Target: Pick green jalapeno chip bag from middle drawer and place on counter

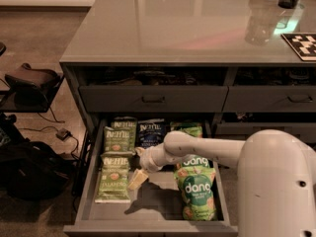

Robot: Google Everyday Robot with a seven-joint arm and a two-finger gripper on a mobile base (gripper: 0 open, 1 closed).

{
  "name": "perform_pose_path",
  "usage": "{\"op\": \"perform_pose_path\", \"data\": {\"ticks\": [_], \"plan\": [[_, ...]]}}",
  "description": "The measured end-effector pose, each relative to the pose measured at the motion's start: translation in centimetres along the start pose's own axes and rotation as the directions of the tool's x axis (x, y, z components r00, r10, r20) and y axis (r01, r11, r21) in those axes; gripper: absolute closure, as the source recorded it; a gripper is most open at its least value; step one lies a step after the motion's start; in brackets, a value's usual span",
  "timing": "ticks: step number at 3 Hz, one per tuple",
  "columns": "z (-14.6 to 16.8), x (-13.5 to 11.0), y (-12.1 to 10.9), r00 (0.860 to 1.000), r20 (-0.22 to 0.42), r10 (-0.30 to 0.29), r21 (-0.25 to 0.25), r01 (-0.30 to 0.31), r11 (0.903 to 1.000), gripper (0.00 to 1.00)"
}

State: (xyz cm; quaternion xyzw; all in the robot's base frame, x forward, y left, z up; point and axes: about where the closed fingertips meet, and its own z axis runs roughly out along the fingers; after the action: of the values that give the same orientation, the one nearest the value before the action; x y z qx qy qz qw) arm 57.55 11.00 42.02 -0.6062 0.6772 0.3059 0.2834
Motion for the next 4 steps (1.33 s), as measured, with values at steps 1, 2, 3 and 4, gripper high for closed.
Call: {"op": "perform_pose_path", "data": {"ticks": [1,2,3,4], "plan": [[1.7,-0.8,0.2,1.0,0.019,-0.013,-0.022,0.014,0.9997,0.0],[3.4,-1.1,0.0,1.0,0.019,-0.015,-0.029,0.015,0.9995,0.0],[5.0,-0.7,0.1,1.0,0.004,-0.001,-0.041,0.002,0.9992,0.0],[6.0,-0.1,0.6,1.0,-0.017,0.01,-0.057,-0.011,0.9983,0.0]]}}
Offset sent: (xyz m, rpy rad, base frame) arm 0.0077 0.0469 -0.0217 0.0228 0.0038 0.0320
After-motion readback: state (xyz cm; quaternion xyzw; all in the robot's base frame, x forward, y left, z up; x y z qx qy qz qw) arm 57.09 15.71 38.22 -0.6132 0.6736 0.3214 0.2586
